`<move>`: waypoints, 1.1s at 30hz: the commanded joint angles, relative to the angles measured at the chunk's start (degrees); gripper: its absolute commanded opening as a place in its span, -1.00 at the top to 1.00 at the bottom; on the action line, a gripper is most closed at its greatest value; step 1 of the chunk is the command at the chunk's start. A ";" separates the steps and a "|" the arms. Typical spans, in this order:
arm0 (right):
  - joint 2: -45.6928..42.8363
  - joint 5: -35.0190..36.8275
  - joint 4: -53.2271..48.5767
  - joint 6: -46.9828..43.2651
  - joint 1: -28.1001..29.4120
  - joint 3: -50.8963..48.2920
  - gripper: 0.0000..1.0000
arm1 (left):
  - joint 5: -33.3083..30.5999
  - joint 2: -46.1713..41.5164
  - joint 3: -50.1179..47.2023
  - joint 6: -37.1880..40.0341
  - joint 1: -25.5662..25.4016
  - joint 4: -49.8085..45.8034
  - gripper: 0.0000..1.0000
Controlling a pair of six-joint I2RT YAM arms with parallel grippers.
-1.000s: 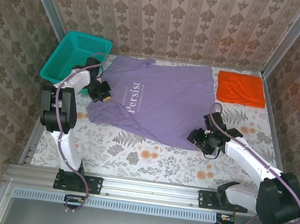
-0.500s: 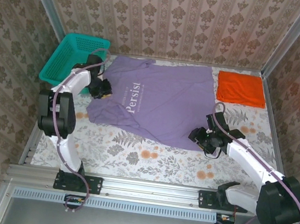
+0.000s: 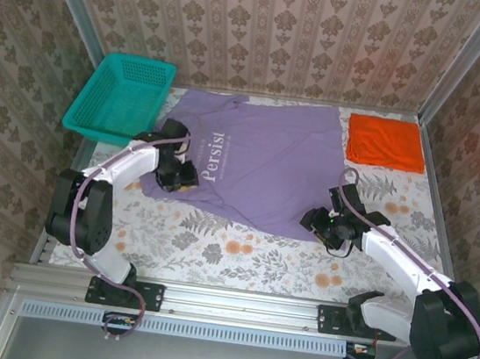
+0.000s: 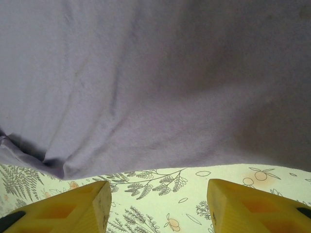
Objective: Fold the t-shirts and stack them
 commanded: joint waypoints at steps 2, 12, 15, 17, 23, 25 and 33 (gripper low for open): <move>-0.60 -1.32 1.01 0.17 -0.33 -0.55 -0.13 | 2.07 0.03 -1.90 -4.89 -0.02 1.32 0.30; -1.88 -1.31 0.22 0.15 -0.29 -1.24 -0.13 | 0.02 4.68 -0.78 -6.82 0.24 3.18 0.26; -3.16 -0.90 -0.29 0.19 -0.33 -1.76 -0.13 | -0.77 5.11 -0.48 -6.95 0.18 2.76 0.31; -3.88 -0.64 -0.38 0.35 -0.39 -2.28 -0.13 | -1.09 5.44 -0.39 -6.93 0.16 2.84 0.34; -4.78 -0.63 -0.39 0.79 -0.64 -2.92 -0.13 | -1.79 7.04 0.54 -6.76 0.16 3.28 0.36; -4.82 -0.63 -0.47 0.75 -0.64 -2.97 -0.13 | -1.75 7.71 1.07 -6.56 0.16 3.46 0.36; -5.41 -0.34 -1.48 0.59 -0.96 -2.83 -0.13 | -1.14 9.81 2.76 -6.59 0.03 4.34 0.45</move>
